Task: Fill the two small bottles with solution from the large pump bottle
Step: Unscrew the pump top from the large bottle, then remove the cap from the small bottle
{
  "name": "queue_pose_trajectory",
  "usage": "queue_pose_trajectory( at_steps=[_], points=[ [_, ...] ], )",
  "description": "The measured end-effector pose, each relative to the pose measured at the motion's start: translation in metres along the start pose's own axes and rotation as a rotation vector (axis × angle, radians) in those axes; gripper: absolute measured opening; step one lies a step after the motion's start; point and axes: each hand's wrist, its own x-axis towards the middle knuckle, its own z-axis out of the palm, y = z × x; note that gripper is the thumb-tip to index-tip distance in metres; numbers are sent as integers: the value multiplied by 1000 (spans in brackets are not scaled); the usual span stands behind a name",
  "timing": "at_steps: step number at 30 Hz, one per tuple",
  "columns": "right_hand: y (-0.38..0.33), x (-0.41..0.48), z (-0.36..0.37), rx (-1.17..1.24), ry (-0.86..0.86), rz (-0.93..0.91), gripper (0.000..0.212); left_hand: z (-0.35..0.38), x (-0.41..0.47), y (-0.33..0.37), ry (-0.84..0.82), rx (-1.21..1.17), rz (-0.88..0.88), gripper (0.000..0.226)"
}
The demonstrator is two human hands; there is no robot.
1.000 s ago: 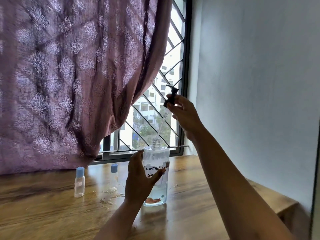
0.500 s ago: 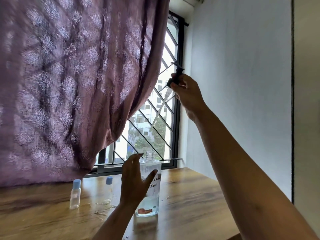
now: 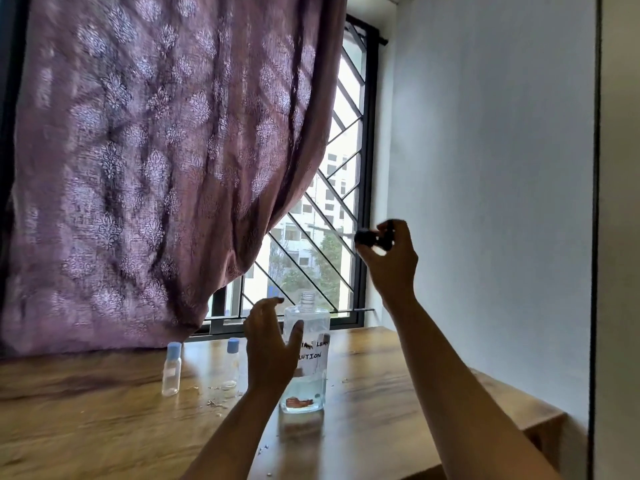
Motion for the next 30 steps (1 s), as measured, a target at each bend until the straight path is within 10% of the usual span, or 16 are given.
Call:
queue_pose_trajectory(
  at_steps=[4, 12, 24, 30],
  points=[
    [62, -45, -4, -129, -7, 192, 47, -4, -21, -25, -74, 54, -111, 64],
    [137, -131, 12, -413, -109, 509, 16, -4, -37, -50, -198, 89, -221, 29],
    [153, -150, 10, -703, -422, 624, 29, -4, -38, -55, -301, 182, -195, 33],
    [94, -141, 21, -513, 243, 234, 29, -28, -20, -63, -173, 80, -333, 25]
  ],
)
